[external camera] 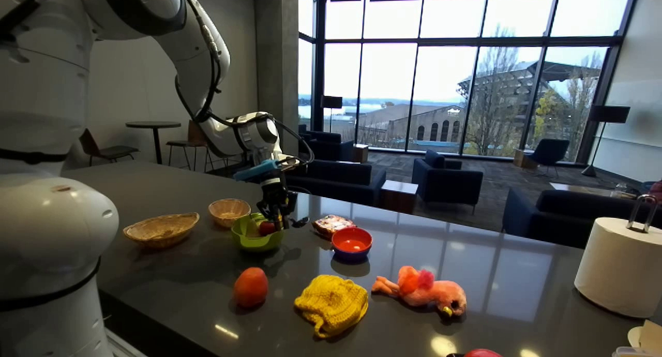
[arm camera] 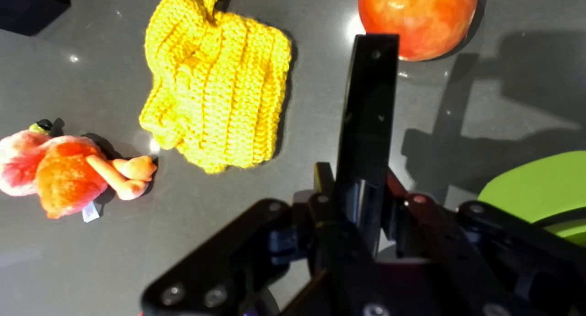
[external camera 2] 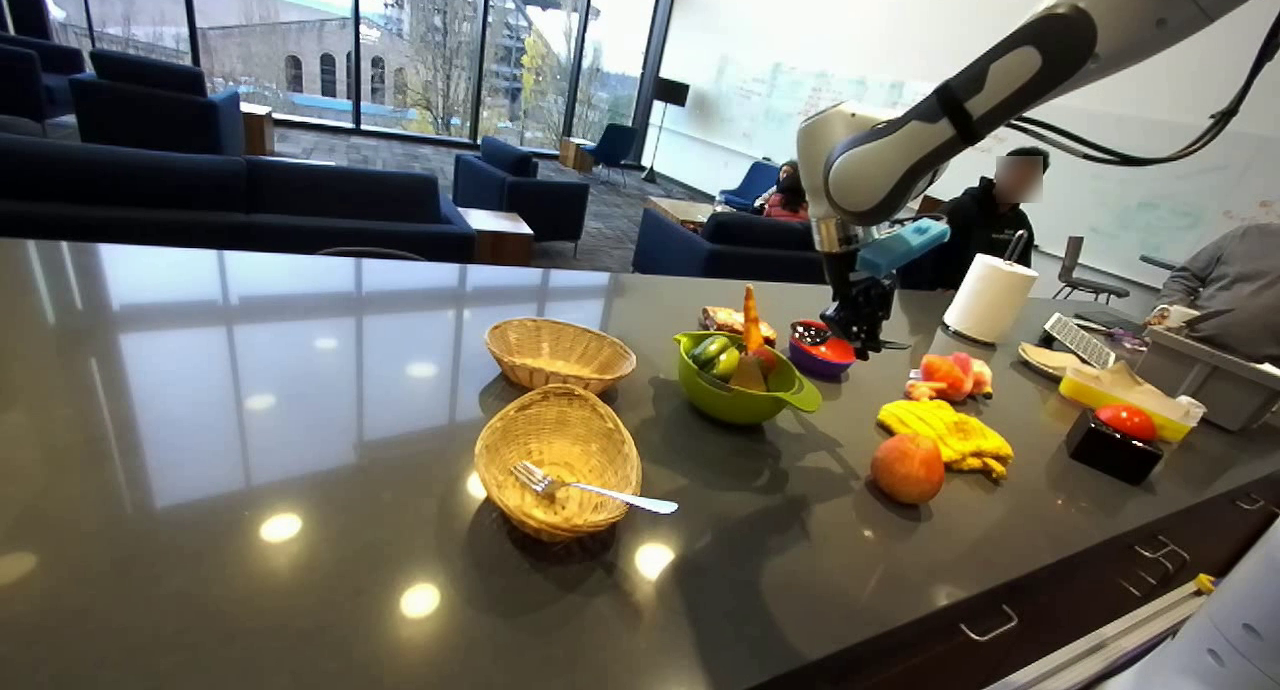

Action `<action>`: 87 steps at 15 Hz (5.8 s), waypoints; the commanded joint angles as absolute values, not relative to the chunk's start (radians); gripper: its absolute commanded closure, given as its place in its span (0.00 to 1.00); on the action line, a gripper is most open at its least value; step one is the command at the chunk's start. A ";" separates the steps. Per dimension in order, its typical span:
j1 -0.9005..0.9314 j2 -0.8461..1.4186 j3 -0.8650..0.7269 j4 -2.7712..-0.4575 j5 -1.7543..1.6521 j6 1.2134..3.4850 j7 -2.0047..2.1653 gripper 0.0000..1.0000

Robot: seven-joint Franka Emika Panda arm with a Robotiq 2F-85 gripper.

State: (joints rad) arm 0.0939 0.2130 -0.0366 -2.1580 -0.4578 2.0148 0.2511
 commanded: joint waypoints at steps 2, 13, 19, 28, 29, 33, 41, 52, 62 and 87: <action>0.099 0.148 -0.013 -2.226 -0.491 1.969 0.238 0.94; 0.135 0.127 0.032 -2.268 -0.593 1.948 0.276 0.94; 0.155 0.130 0.056 -2.283 -0.595 1.930 0.283 0.94; 0.186 0.151 0.092 -2.280 -0.596 1.876 0.306 0.94; 0.189 0.154 0.096 -2.277 -0.596 1.869 0.309 0.94; 0.208 0.170 0.111 -2.264 -0.598 1.836 0.324 0.94; 0.236 0.204 0.135 -2.225 -0.604 1.774 0.325 0.94; 0.250 0.266 0.146 -2.146 -0.655 1.723 0.312 0.99; 0.255 0.293 0.142 -2.107 -0.658 1.709 0.309 0.34; 0.033 0.102 -0.036 -2.288 -0.499 2.435 0.349 0.00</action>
